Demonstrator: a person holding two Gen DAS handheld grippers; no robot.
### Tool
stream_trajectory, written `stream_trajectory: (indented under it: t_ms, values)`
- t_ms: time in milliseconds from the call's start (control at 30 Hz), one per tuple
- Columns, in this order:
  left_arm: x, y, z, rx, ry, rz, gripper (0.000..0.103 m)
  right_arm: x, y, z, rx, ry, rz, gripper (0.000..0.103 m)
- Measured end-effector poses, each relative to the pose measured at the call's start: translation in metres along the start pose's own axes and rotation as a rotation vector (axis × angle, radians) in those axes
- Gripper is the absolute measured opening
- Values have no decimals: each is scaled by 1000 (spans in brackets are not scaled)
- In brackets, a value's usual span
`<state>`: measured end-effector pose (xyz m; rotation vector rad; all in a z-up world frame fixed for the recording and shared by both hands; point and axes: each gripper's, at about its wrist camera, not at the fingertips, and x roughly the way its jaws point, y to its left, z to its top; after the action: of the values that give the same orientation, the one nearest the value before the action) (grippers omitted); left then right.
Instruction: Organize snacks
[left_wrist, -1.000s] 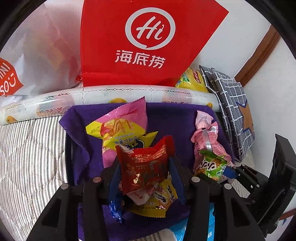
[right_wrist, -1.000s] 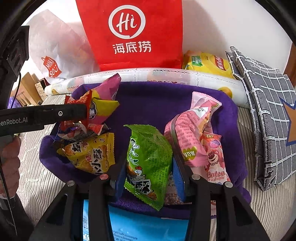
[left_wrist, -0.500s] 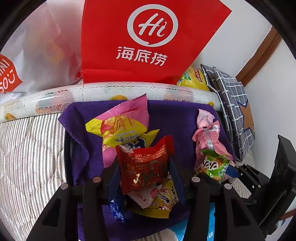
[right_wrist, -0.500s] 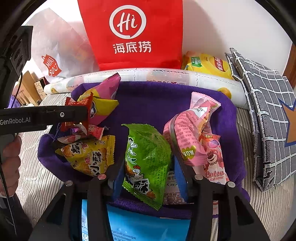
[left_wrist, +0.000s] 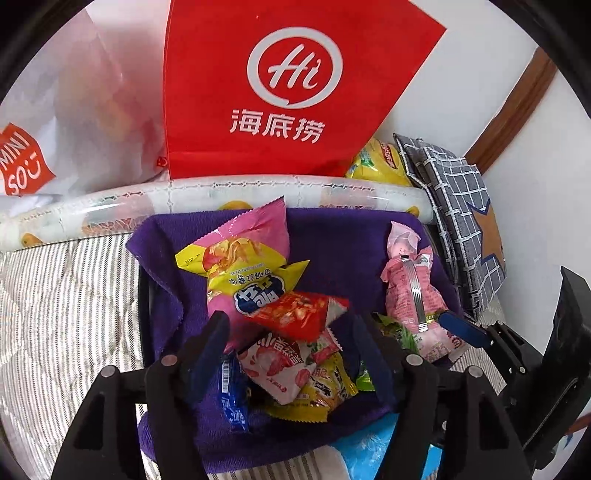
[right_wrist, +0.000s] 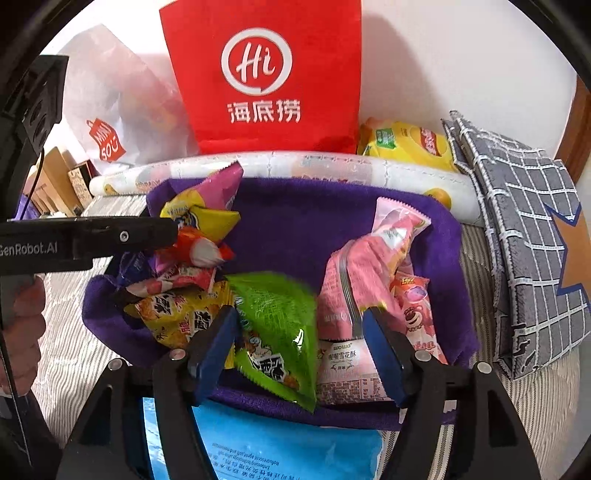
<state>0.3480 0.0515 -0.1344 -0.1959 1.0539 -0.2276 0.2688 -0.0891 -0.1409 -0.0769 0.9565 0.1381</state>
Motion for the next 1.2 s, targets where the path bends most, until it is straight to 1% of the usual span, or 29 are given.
stream_trajectory:
  t_ms: [200,300,467,533,600,700,800,900,967,1100,1200]
  values:
    - [-19,-4,-6,6,-15,14,70,-22,0,1,24,-26,-8,71]
    - [-35,-11,-13,14,-31,19,72,-40,1,-1,33,-46,-19,71]
    - [-65,-22,-28,28,-72,48,79,-72,1,-8,56,-74,-52,71]
    - [-80,-28,-39,29,-89,62,83,-85,0,-13,74,-79,-69,72]
    - [-93,-33,-50,34,-99,74,84,-98,-3,-17,91,-81,-77,72]
    - [-113,-41,-67,43,-120,88,88,-122,-8,-28,137,-103,-95,72]
    - [-133,-49,-84,51,-141,95,88,-150,-9,-40,158,-128,-125,72]
    - [-151,-55,-100,55,-154,81,94,-175,-7,-53,172,-152,-150,72]
    - [-163,-59,-111,53,-168,71,94,-189,-6,-62,175,-162,-152,72]
    - [-181,-69,-133,66,-190,79,95,-215,1,-85,180,-172,-185,73]
    - [-197,-74,-151,72,-219,97,98,-233,8,-99,172,-194,-214,83]
